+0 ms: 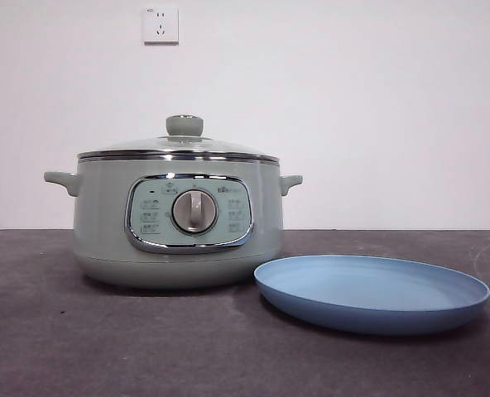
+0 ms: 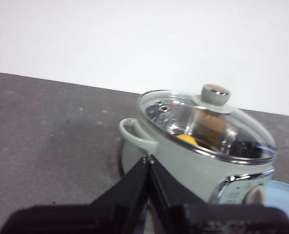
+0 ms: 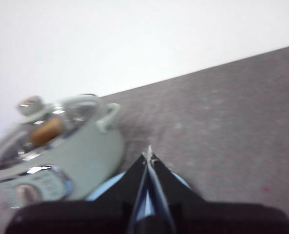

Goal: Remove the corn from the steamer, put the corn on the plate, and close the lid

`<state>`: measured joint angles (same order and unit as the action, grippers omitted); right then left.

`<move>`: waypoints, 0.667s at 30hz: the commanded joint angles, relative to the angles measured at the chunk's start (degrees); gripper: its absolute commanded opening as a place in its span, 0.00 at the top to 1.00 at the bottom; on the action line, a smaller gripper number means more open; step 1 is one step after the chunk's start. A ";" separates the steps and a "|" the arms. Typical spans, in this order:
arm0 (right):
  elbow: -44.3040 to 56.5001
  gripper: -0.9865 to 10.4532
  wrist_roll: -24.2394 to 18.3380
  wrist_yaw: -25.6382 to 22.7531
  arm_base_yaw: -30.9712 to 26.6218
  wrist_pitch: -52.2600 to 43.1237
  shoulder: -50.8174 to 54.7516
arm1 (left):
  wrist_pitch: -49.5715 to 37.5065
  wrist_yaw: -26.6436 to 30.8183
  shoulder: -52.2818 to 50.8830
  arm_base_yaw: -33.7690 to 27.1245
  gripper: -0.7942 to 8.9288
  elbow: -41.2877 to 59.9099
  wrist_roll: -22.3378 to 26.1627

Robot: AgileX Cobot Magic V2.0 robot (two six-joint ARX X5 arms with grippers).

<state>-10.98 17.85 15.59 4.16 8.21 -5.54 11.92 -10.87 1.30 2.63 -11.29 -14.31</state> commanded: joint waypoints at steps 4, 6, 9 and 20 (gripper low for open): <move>-9.51 0.92 -0.85 8.50 0.07 2.40 -9.66 | 5.46 -4.48 3.61 -0.11 0.93 -7.58 -0.96; -13.90 0.92 -2.47 13.60 0.07 5.49 -14.01 | 7.69 -7.10 5.73 -0.11 0.93 -10.91 -0.87; -20.46 0.92 -6.32 21.66 0.07 11.28 -20.02 | 11.02 -10.62 8.98 -0.11 0.93 -15.89 -0.46; -41.64 0.92 -21.68 29.49 0.13 33.11 -34.40 | 26.60 -21.33 20.41 -0.11 0.93 -31.58 4.20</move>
<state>-51.64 0.45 44.91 4.16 40.05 -39.62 38.22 -31.70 21.54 2.63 -42.35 -12.03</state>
